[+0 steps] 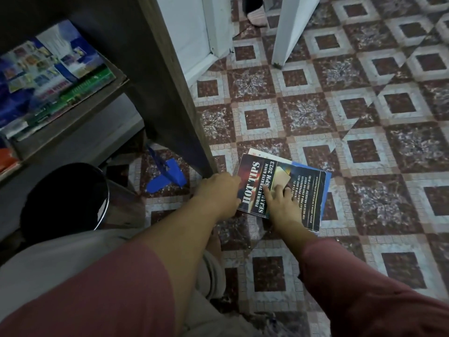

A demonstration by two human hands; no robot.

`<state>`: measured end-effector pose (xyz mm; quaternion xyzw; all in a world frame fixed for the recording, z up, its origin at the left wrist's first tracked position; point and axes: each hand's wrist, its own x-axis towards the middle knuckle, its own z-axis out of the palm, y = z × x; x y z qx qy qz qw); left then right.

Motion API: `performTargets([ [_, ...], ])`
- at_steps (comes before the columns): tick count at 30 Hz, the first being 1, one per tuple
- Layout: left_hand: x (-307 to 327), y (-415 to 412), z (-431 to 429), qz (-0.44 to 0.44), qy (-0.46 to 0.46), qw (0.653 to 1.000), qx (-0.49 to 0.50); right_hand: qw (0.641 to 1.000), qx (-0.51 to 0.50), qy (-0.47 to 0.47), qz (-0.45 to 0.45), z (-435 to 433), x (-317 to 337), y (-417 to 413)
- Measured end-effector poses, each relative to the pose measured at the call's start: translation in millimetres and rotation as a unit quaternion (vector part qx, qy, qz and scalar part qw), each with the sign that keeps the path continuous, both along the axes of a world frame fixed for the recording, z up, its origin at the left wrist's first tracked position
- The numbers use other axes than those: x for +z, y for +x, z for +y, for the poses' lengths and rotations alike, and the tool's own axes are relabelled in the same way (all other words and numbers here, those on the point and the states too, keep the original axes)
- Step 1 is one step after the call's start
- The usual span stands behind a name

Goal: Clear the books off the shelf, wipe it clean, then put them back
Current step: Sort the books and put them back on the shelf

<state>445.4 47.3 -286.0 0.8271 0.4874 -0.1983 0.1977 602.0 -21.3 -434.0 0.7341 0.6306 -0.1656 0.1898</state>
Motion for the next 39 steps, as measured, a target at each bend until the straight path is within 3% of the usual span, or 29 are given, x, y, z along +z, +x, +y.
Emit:
performTargets([
  [9, 7, 5, -2, 0.013, -0.012, 1.000, 0.001, 0.996, 0.050, -0.046, 0.065, 30, 24, 25],
  [14, 6, 0, -1, 0.008, -0.013, 1.000, 0.014, 0.998, 0.009, -0.040, 0.045, 4, 12, 6],
  [25, 8, 4, -1, 0.005, -0.018, 1.000, 0.013, 0.996, 0.064, -0.053, 0.032, 24, 42, 14],
  [31, 18, 4, 0, -0.022, 0.064, 0.998, 0.002, 0.998, -0.058, -0.014, 0.028, 26, 106, -10],
  [39, 91, -14, 9, 0.067, 0.145, 0.986, -0.042, 0.997, 0.037, 0.038, 0.058, 19, 251, -48],
])
